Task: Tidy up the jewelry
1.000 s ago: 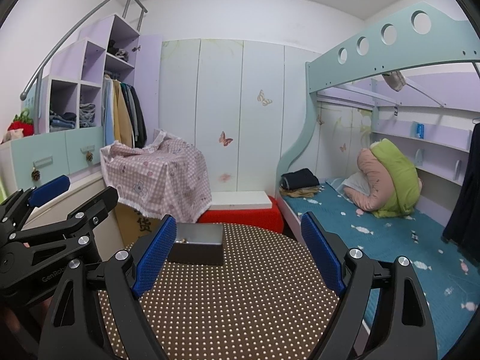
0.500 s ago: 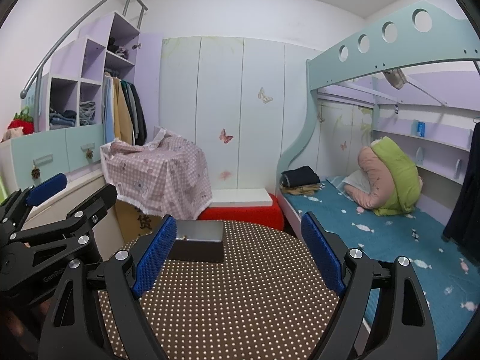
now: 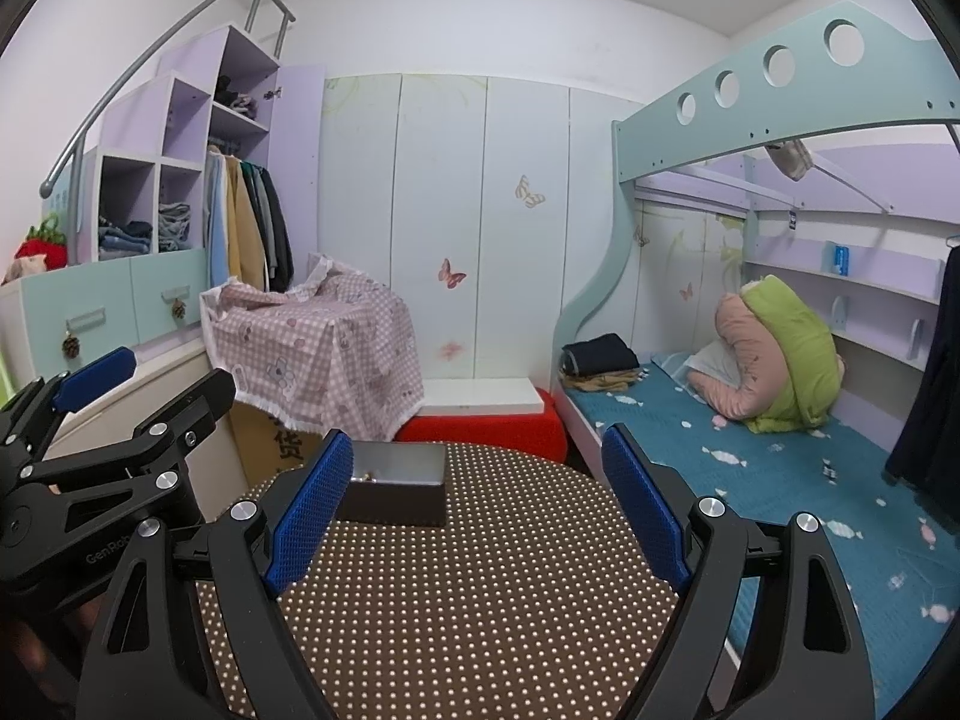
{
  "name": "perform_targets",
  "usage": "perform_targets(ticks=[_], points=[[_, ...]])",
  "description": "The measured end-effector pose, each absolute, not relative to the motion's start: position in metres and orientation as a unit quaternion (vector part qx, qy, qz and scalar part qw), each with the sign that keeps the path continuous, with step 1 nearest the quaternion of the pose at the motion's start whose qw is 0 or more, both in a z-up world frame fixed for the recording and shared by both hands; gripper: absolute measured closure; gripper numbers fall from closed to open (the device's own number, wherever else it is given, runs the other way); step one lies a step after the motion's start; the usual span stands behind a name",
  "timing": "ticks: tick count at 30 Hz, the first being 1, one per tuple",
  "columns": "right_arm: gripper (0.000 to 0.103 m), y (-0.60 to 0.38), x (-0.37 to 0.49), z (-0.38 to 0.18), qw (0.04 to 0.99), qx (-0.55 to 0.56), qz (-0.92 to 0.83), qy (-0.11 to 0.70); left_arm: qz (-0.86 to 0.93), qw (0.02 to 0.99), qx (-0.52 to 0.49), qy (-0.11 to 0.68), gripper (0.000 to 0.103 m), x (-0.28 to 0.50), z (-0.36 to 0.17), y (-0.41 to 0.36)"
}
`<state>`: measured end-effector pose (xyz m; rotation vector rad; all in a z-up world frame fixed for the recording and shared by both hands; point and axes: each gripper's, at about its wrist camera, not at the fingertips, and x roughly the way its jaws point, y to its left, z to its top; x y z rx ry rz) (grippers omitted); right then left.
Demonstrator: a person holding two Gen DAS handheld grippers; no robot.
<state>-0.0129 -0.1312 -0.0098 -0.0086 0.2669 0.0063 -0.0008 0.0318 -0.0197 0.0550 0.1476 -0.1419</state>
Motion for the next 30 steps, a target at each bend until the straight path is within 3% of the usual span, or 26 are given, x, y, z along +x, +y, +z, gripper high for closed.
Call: perform_targets(ticks=[30], points=[[0.021,-0.1308,-0.0128,-0.0118,0.991,-0.004,0.003,0.133,-0.072,0.994,0.029,0.075,0.016,0.0016,-0.0176,0.0310]])
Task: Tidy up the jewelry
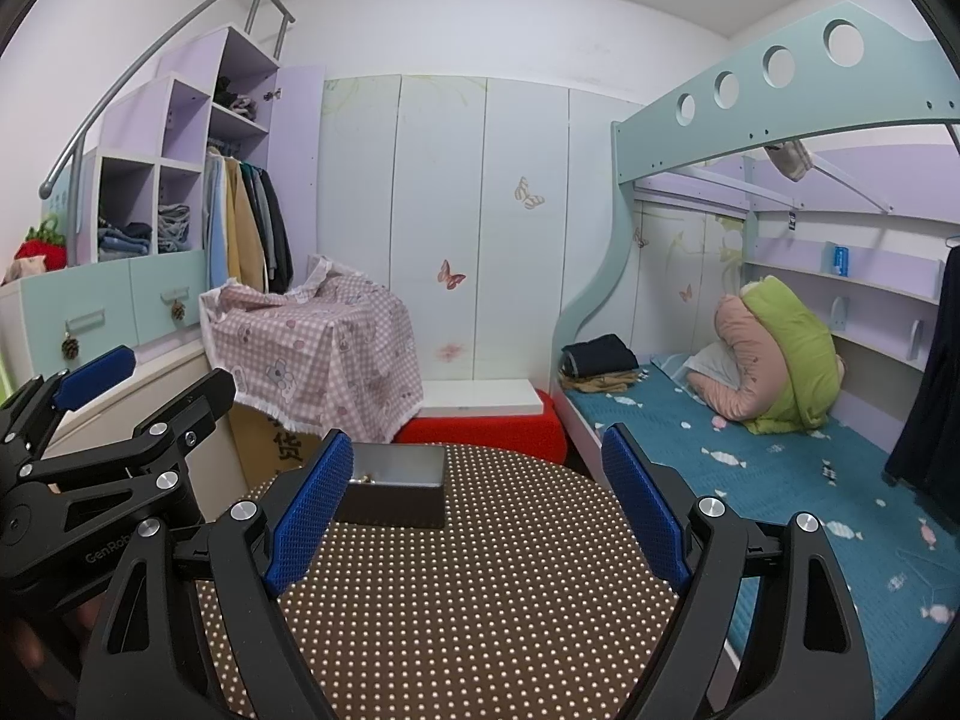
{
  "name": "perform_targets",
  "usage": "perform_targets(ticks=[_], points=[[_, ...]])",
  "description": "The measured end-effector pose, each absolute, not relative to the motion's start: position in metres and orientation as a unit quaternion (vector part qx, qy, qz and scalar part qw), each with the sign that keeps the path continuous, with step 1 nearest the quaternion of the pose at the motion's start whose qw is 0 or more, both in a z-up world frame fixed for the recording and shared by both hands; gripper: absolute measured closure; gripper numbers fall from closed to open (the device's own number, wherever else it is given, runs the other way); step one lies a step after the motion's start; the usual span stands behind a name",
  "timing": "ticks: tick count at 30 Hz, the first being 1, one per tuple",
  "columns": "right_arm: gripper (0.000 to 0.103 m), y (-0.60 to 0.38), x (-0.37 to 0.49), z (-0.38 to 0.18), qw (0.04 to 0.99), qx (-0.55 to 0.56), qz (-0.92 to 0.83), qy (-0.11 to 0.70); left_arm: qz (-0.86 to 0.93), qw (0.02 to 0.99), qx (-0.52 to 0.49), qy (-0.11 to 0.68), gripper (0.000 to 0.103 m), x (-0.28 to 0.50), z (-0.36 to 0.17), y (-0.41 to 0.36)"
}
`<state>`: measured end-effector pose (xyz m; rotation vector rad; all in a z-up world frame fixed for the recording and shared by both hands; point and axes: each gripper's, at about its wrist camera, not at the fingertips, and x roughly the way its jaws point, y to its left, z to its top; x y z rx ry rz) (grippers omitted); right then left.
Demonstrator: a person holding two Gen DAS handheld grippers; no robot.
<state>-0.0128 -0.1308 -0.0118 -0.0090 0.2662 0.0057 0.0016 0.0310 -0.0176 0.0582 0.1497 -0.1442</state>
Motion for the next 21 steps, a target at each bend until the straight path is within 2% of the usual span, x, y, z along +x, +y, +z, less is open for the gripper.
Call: perform_targets(ticks=[21], points=[[0.021,-0.1326,-0.0130,-0.0102,0.991,-0.003,0.004,0.133,-0.071,0.994,0.031,0.075,0.016,0.0027,-0.0175,0.0321]])
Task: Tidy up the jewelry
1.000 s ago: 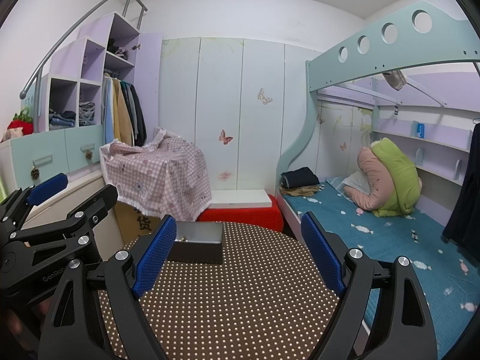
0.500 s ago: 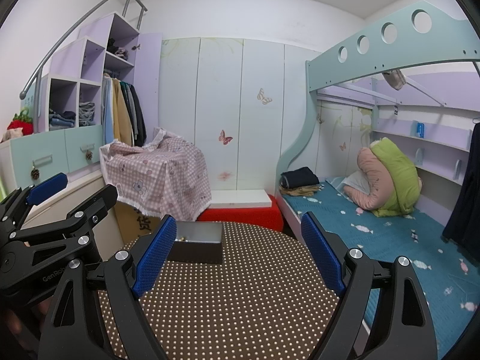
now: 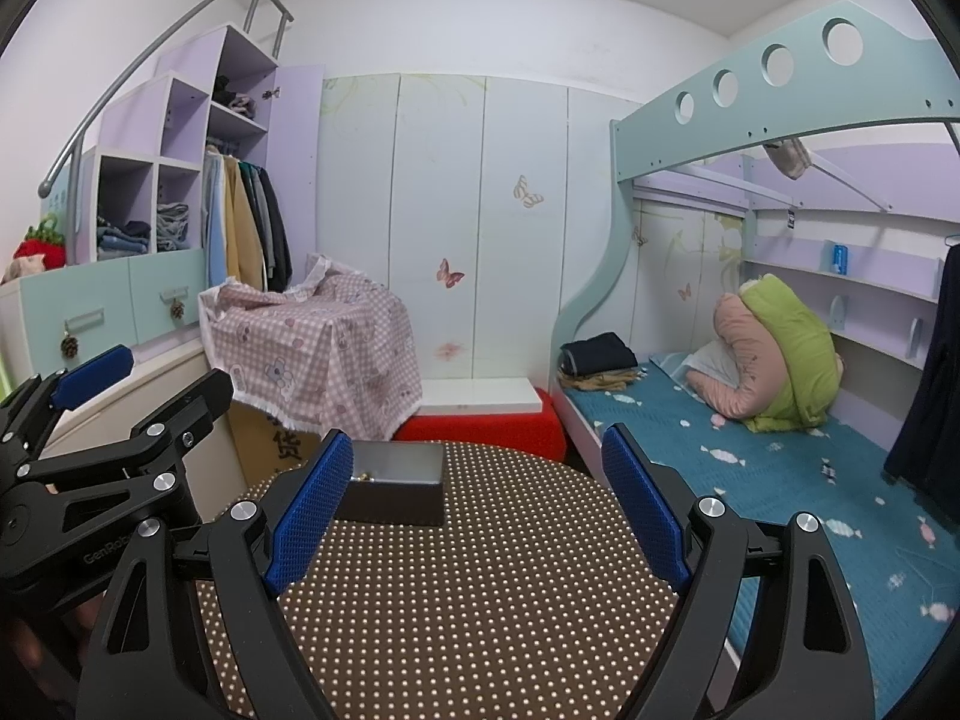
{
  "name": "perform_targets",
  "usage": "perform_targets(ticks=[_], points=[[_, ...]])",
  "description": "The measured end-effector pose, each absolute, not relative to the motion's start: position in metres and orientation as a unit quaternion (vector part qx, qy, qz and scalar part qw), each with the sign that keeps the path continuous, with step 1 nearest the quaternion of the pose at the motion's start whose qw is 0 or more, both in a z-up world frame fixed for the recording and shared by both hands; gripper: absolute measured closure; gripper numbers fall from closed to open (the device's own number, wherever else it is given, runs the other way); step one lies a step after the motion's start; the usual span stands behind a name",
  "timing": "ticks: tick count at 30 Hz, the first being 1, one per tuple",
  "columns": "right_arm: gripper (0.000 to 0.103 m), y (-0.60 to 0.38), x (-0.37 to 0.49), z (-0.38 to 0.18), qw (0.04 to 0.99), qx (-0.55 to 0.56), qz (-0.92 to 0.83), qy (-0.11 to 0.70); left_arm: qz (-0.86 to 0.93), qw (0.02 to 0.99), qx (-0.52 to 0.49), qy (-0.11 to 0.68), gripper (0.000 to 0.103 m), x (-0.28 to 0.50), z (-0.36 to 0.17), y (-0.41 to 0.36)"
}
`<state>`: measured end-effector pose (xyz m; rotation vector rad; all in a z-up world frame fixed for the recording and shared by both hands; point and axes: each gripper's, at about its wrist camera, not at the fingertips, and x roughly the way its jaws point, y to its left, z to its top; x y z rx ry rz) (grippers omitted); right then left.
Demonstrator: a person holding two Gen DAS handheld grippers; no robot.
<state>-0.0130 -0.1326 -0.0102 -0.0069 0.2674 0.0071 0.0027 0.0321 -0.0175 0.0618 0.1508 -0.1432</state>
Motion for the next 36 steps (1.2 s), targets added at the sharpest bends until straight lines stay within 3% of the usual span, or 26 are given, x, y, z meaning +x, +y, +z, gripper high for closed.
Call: perform_targets(ticks=[36], points=[[0.021,-0.145,-0.015,-0.015,0.991,-0.001,0.001,0.135,-0.078,0.993,0.032,0.085,0.016,0.012,-0.016,0.049]])
